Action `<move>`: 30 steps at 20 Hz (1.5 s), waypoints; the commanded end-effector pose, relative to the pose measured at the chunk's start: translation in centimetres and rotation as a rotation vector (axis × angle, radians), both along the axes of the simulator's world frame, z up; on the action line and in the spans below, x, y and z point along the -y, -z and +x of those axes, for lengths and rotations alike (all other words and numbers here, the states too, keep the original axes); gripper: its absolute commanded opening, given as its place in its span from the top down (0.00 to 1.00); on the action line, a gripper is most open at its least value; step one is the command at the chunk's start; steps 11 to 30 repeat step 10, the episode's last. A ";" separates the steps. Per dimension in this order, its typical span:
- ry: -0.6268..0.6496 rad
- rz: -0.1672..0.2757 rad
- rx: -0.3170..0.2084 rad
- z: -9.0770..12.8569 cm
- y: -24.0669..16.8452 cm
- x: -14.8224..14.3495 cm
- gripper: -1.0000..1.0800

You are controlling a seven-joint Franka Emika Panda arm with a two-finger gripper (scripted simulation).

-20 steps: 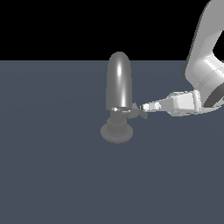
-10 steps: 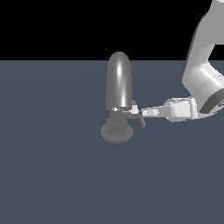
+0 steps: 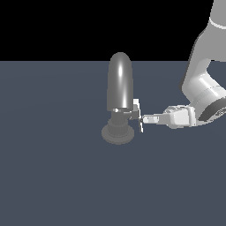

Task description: Turn on the faucet by rotating a designated handle.

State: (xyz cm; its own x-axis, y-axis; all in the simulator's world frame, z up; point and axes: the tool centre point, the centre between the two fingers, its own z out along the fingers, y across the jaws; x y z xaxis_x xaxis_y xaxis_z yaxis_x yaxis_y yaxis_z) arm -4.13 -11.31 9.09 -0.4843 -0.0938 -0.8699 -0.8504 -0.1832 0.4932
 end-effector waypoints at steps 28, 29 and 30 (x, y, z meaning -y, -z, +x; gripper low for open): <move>0.018 -0.016 -0.035 1.3 5.2 -0.7 1.00; 0.018 -0.016 -0.035 1.3 5.2 -0.7 1.00; 0.018 -0.016 -0.035 1.3 5.2 -0.7 1.00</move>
